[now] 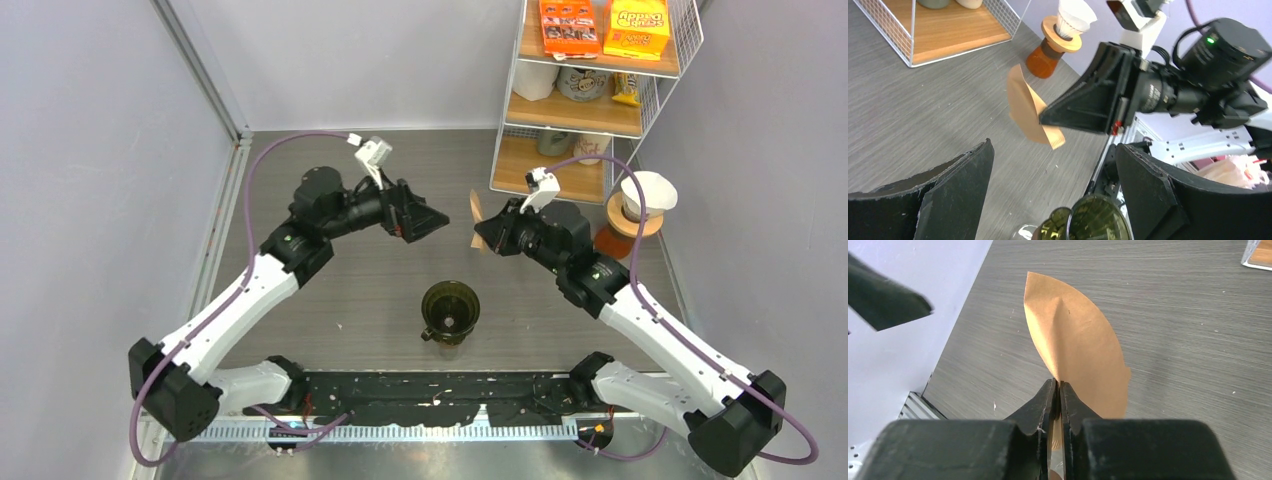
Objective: Place the coffee filter in the dripper
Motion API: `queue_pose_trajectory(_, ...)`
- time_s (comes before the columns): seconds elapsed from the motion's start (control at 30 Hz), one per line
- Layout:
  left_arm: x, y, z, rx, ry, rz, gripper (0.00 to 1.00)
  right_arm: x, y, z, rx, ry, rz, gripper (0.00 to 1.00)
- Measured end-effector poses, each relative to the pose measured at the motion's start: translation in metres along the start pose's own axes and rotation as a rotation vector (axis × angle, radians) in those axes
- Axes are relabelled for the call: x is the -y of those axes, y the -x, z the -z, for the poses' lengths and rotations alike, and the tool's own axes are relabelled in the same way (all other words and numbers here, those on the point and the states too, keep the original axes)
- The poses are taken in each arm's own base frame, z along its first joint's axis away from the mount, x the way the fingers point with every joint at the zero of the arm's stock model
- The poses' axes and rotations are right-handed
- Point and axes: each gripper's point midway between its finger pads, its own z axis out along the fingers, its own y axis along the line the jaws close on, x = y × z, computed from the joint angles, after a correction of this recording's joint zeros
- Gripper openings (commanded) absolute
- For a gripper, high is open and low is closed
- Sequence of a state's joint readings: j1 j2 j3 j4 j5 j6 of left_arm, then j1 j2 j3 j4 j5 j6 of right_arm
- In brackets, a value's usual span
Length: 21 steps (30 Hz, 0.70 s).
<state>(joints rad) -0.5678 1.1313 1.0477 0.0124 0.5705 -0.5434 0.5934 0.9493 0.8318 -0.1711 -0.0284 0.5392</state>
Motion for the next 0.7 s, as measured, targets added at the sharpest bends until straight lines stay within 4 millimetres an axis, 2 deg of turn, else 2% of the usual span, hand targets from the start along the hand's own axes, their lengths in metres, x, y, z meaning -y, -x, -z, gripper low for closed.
queue_pose_trajectory(0.17,-0.011,-0.011,-0.036,-0.028,0.078,0.055,0.82,-0.008,-0.006,0.001,-0.011,0.017,0.045,0.14)
queue_pose_trajectory(0.33,-0.027,-0.017,-0.064,-0.049,0.142,0.119,0.66,-0.016,0.0,-0.001,0.007,0.002,0.075,0.14)
queue_pose_trajectory(0.57,-0.047,-0.028,-0.083,-0.058,0.219,0.192,0.51,-0.016,0.002,-0.005,0.017,-0.044,0.096,0.14)
queue_pose_trajectory(0.7,-0.048,-0.033,-0.09,-0.063,0.213,0.234,0.44,-0.012,-0.002,-0.01,0.004,-0.075,0.104,0.14)
